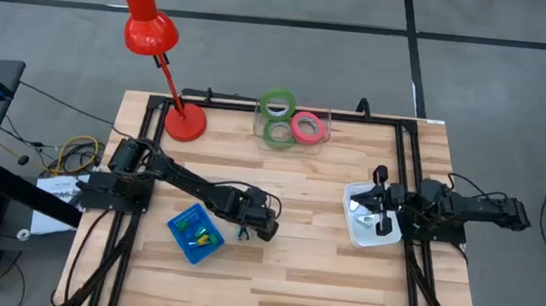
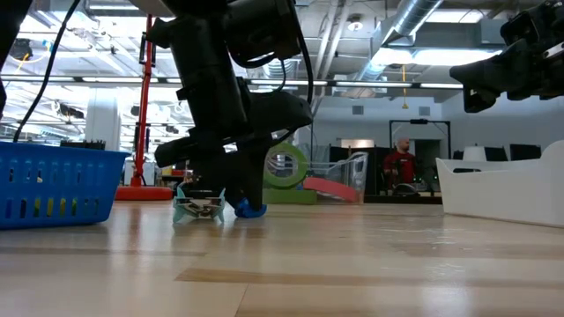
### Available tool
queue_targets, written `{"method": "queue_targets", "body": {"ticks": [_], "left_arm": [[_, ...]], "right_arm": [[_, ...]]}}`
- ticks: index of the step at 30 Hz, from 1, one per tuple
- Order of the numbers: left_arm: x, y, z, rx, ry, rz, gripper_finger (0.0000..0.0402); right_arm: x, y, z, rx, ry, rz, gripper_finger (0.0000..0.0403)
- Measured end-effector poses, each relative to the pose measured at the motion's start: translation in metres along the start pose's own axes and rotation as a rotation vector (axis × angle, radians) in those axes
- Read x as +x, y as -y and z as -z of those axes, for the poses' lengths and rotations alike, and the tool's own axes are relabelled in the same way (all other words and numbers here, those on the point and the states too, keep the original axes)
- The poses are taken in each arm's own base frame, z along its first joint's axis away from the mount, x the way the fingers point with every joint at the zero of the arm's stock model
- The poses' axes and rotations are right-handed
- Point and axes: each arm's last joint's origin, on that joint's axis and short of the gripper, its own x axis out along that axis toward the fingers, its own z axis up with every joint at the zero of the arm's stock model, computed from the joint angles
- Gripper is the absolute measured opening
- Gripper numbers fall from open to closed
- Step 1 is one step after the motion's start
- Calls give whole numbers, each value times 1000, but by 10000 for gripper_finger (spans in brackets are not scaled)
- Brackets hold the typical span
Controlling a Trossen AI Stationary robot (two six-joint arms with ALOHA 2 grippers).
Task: Pick and place Stapler, Stapler remover, tape
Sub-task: Put the blue stapler into the blue bin
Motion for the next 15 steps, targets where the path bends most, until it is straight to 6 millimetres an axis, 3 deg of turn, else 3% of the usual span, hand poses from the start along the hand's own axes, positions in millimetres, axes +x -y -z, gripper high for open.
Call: {"method": "queue_targets", "body": {"ticks": [15], "left_arm": [[0,1,0,5,3,11,77]], "right_arm": [[0,0,0,0,1,0,0]]}}
